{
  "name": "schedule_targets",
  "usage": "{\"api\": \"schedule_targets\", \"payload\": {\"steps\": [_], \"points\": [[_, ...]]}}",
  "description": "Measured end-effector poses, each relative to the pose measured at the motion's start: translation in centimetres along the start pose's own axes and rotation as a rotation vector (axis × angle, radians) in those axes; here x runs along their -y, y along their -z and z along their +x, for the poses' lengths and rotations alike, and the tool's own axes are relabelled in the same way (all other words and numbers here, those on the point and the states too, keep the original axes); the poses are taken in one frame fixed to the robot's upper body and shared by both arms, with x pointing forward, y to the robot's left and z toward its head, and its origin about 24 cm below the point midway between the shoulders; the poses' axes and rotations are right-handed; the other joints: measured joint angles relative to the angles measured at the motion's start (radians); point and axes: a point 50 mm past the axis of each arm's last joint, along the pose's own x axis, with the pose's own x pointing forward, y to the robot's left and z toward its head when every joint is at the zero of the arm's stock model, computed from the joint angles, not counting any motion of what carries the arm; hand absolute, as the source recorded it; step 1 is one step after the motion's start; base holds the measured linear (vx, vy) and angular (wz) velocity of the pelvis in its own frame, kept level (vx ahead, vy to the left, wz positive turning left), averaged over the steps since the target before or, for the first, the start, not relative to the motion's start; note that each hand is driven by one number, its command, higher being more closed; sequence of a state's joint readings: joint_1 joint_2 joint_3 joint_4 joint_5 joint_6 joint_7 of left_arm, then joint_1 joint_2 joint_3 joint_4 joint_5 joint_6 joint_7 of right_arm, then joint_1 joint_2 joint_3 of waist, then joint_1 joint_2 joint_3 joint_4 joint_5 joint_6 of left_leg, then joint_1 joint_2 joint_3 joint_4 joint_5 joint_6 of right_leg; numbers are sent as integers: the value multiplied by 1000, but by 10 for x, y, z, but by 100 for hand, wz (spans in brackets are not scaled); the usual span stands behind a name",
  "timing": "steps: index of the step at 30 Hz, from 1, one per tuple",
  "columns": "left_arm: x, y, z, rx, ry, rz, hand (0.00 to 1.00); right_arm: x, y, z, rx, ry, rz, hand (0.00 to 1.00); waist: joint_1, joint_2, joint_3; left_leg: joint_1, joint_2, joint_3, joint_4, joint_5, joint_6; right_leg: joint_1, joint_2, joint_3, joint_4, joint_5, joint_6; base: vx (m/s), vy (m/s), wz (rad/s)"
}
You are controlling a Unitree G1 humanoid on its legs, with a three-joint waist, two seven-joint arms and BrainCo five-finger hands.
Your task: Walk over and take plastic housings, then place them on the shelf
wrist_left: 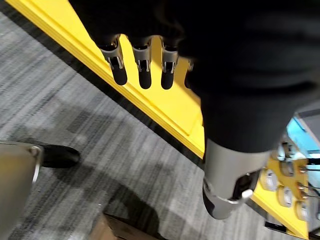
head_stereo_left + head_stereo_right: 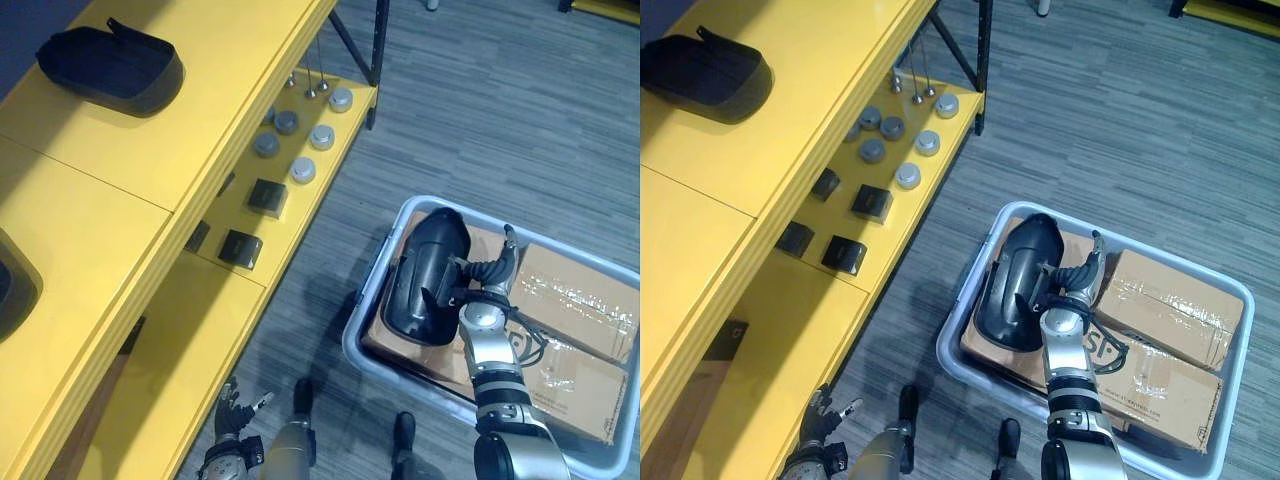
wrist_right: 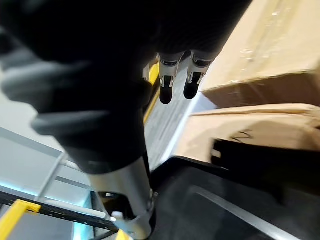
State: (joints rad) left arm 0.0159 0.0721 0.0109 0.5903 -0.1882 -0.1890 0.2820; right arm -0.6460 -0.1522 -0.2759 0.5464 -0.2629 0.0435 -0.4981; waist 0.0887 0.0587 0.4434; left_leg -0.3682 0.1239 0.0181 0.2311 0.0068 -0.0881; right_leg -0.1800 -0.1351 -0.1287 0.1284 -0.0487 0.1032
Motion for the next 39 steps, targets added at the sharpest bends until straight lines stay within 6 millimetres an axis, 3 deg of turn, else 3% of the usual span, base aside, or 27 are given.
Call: {"api": "schedule_targets", "payload": {"steps": [4, 8, 9, 13, 21, 27, 30, 33, 35, 39], "points": [[3, -3, 4, 5, -13, -8, 0, -6, 5, 1, -40, -12, -19, 0, 1, 0, 10, -28, 0, -4, 20, 0, 1, -26, 6, 6, 15, 0, -1, -51, 9, -2], [6, 1, 8, -32, -18, -15, 0, -12, 22, -3, -116, -48, -57, 0, 3, 0, 14, -46, -1, -10, 25, 2, 4, -48, 8, 7, 34, -1, -1, -41, 11, 1], [7, 1, 9, -37, -20, -15, 0, -13, 24, -4, -124, -52, -61, 100, 3, 0, 15, -50, -1, -11, 27, 3, 5, -52, 8, 7, 36, -1, -1, 0, 0, 0], [9, 1, 12, -45, -25, -14, 0, -15, 34, 0, -190, -54, -102, 100, -1, -1, 16, -67, -1, -18, 35, 5, 9, -66, 9, 6, 43, -1, -1, 0, 0, 0], [11, 5, 13, -77, -28, -32, 0, -5, 30, 24, -278, -34, -101, 100, -1, -2, 17, -67, -1, -24, 30, 11, 13, -67, 10, -4, 47, -3, -1, 2, 1, 1], [16, -8, 13, -19, 0, -45, 0, 17, 33, 39, -312, -28, -160, 100, 4, 3, 20, -66, -10, -50, 19, 22, 11, -59, 7, -27, 55, -12, -3, 21, -3, 14], [26, -32, 10, 85, 51, -81, 0, 21, 25, 43, -241, -38, -241, 100, 1, 17, 30, -58, -15, -56, 20, 23, 12, -45, 3, -41, 54, -12, -2, 12, 10, 11], [33, -70, 2, 250, 105, -146, 0, 24, 18, 36, -82, -51, -381, 100, -6, 25, 34, -45, -19, -65, 17, 24, 13, -26, -4, -51, 54, -19, 4, 14, 5, 13], [36, -99, -6, 373, 150, -185, 0, 24, 12, 27, 37, -63, -474, 100, -28, 25, 34, -7, -24, -69, 7, 24, 13, 10, -9, -55, 53, -19, 5, 28, 4, 8], [41, -125, -10, 476, 236, -199, 0, 23, 2, 14, 183, -81, -562, 100, -56, 21, 14, 59, -30, -51, -29, 25, 15, 65, -15, -53, 32, -23, 9, 4, 1, -4]]}}
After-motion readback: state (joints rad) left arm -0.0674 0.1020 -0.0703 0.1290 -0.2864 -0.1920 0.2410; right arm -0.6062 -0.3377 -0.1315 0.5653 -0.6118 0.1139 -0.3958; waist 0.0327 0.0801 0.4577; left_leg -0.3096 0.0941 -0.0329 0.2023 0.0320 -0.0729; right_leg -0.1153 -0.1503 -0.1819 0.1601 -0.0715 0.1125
